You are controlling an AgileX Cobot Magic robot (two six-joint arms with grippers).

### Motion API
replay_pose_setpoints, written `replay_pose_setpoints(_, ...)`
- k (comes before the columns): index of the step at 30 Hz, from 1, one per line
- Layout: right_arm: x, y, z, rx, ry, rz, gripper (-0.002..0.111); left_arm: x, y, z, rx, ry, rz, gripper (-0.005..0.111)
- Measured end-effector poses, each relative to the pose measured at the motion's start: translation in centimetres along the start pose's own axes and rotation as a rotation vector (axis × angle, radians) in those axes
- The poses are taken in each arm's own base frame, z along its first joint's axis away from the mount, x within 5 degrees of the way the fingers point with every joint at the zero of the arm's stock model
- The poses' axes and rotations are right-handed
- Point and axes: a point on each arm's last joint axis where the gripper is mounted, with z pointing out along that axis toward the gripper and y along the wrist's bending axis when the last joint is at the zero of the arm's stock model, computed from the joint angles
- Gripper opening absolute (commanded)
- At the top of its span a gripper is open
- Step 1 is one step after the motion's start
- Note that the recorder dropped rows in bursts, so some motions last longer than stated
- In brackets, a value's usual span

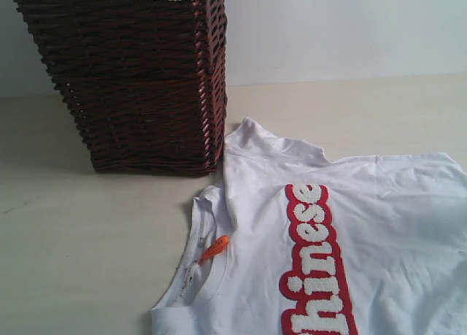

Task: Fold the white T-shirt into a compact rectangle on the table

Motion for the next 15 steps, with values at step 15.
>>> replay_pose_setpoints(15,0.0,-1.8,-2.4,-0.833,-0.239,0.084,0.002,0.0,0.0,0.0,0.000,0.000,0.000,0.000)
